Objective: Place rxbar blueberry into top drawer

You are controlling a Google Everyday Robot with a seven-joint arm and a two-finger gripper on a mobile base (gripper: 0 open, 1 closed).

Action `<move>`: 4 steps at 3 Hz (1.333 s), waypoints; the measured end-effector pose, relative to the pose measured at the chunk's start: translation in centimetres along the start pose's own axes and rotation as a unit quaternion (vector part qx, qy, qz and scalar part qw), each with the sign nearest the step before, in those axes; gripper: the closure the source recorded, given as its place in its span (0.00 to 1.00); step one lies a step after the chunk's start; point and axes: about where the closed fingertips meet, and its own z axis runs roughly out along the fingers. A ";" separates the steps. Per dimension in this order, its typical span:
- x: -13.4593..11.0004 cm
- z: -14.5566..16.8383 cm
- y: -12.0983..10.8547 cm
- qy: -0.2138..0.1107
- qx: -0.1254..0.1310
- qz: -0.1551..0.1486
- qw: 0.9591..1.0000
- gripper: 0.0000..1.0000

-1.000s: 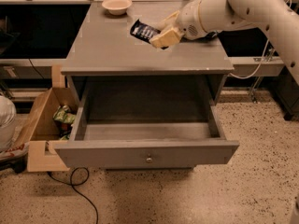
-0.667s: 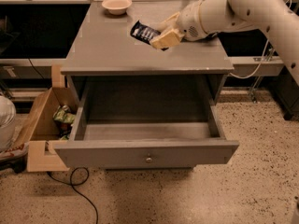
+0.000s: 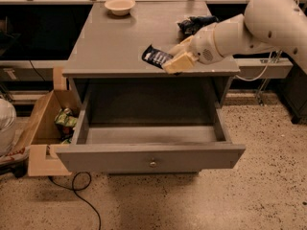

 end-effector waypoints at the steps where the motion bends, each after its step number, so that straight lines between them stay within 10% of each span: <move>1: 3.7 -0.3 3.4 0.050 -0.016 0.035 0.998 1.00; 3: 13.5 4.2 7.4 0.122 -0.061 0.112 0.984 1.00; 4: 16.1 7.0 7.3 0.121 -0.042 0.121 0.984 1.00</move>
Offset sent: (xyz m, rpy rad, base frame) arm -0.0798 -0.0332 -0.1396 -0.1449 0.3677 -0.0995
